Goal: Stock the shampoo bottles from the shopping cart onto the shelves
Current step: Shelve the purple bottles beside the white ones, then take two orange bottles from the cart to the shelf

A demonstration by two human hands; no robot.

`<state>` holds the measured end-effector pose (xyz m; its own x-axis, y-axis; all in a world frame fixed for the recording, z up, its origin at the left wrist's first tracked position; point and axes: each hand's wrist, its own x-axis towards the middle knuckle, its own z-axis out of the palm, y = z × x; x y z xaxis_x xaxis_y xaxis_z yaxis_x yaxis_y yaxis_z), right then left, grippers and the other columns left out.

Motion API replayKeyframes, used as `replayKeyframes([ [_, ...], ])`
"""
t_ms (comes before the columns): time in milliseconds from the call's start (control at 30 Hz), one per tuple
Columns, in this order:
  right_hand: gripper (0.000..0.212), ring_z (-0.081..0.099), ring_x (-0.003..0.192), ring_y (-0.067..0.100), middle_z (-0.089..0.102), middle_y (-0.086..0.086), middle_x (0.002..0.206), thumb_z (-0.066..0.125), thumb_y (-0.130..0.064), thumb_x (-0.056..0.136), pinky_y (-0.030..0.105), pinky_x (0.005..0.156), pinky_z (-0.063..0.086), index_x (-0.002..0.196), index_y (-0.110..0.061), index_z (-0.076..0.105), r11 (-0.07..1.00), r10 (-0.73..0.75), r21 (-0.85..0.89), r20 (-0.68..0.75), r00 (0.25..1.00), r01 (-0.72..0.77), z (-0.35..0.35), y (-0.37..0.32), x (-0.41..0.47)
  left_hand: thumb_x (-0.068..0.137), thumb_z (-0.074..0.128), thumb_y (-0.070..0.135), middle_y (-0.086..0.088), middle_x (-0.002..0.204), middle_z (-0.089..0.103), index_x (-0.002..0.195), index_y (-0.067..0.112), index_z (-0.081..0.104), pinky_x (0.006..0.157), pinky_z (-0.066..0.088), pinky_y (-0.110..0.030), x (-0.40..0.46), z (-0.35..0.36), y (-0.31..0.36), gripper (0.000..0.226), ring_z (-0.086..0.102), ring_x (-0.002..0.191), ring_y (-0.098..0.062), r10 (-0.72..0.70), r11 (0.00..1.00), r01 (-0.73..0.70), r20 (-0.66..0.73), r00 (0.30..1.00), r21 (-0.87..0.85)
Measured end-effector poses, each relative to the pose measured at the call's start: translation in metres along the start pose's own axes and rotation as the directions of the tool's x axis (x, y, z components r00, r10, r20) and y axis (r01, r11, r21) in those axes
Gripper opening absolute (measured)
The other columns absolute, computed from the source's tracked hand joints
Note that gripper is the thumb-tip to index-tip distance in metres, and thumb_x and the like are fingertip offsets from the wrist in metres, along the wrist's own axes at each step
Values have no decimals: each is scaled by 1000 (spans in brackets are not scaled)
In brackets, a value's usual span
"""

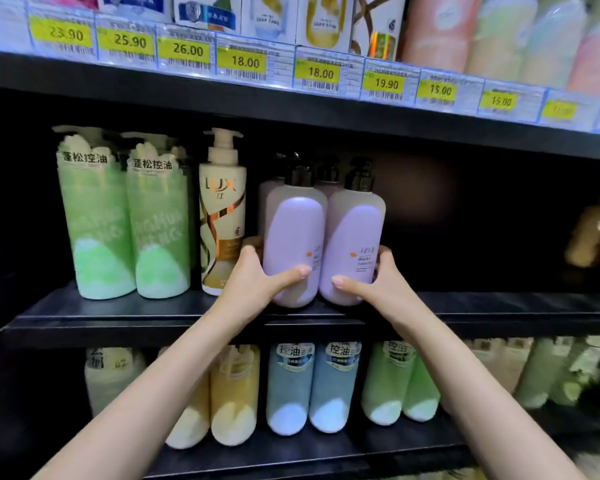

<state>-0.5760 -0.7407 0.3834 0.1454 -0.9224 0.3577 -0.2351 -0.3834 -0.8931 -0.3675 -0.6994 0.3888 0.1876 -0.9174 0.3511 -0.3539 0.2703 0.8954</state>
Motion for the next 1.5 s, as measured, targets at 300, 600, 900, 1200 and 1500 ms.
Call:
replayKeyframes([
  [300,72,62,109,10,63,-3,121,81,-6,69,30,95,49,129,-15,42,997,9,74,105,994,-17,-9,5,2,50,83,56,-6,106,54,106,13,46,76,41,-35,-14,18,0,79,51,103,-26,222,905,-119,-215,951,409],
  [600,83,64,106,12,65,-3,116,92,-26,52,31,87,51,121,-20,46,999,1,-40,123,992,4,-12,2,14,59,82,45,-6,105,60,101,12,46,77,43,-37,-15,15,-6,64,56,99,-26,249,920,-146,-256,934,363],
  [900,78,63,110,9,62,-5,126,84,-24,67,37,100,48,134,-21,43,1000,-19,-12,228,973,22,-14,6,14,66,80,36,-8,118,61,120,12,42,81,45,-35,-19,19,-5,72,57,107,-27,262,927,-160,-281,923,340],
  [1200,80,64,104,7,64,-7,117,86,-33,62,35,96,50,129,-19,45,996,-44,-71,168,985,56,-11,5,11,67,78,42,-7,90,61,83,13,41,68,42,-38,-18,19,-7,49,55,86,-29,249,912,-121,-296,922,391],
  [1500,63,64,104,7,65,-5,120,79,-21,75,29,94,51,130,-21,48,995,-65,-56,206,976,79,-10,6,15,63,84,40,-12,107,62,108,8,41,70,42,-36,-15,22,-3,70,57,98,-33,187,921,-43,-342,921,388],
])
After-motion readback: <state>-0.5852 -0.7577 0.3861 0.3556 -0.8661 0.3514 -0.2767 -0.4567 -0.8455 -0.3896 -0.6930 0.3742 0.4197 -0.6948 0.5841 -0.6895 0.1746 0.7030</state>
